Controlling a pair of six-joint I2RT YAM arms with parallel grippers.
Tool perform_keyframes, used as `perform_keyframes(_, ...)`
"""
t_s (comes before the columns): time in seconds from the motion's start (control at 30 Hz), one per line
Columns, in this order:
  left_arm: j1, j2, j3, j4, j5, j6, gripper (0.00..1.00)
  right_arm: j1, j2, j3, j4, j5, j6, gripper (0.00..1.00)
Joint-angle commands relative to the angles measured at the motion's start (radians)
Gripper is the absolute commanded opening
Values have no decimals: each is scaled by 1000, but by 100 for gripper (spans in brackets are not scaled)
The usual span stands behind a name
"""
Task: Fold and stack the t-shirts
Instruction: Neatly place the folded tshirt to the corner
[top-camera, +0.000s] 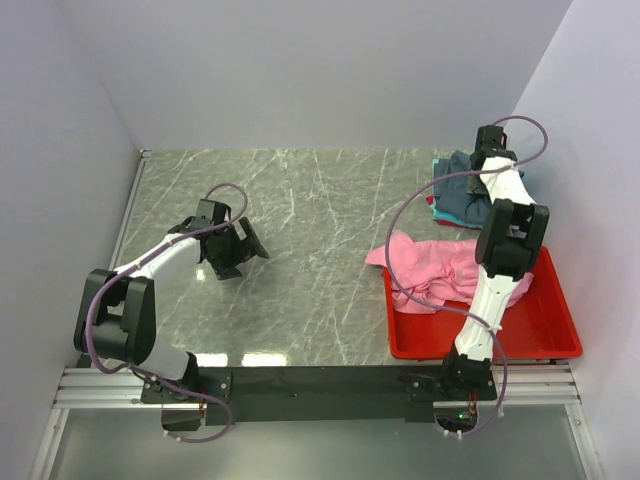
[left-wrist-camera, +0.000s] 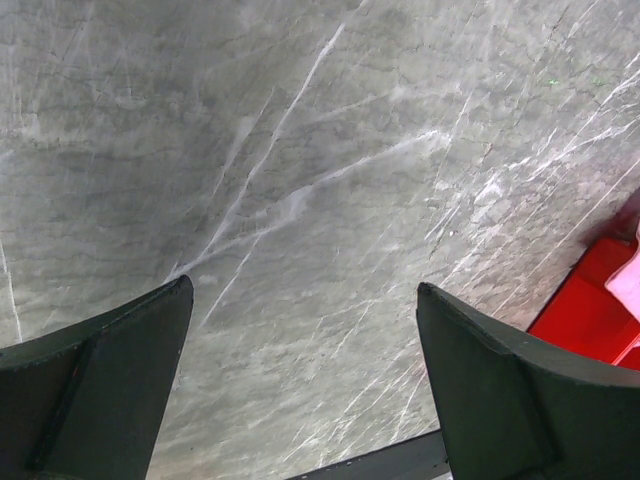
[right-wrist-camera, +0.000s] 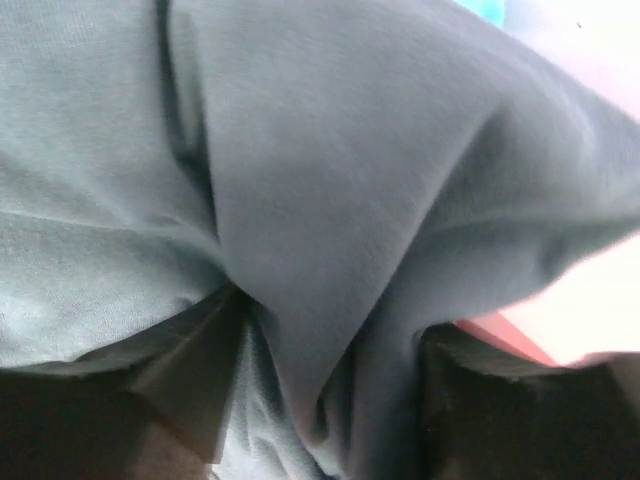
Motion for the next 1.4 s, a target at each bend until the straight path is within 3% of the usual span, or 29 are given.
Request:
perform_keyframes(0.0, 1, -28, 10, 8, 8, 10, 99, -7, -62, -26, 38, 18, 33, 71)
perform_keyframes(0.07, 1, -26, 11, 11, 11, 8, 99, -8, -90, -33, 39, 24, 33, 86)
perform_keyframes(0.1, 1, -25, 12, 16, 13, 10, 99, -8, -121, -42, 39, 26, 34, 88)
perform_keyframes(0.57, 1, -42, 110, -33, -56, 47, 99, 75, -487, -165, 38, 93, 71, 93)
perform_keyframes(0.73, 1, -75, 150, -52, -96, 47, 99, 191, -558, -190, 19, 66, 66, 93)
perform_keyframes(1.03, 1, -194, 161, -67, -231, 30, 99, 475, -705, -443, 122, -383, 267, 94)
perform_keyframes(1.2, -1, -246, 143, -70, -232, 18, 99, 651, -712, -544, 170, -487, 356, 93)
perform_keyframes(1.37, 1, -307, 116, -68, -295, 1, 99, 759, -742, -608, 197, -488, 398, 93)
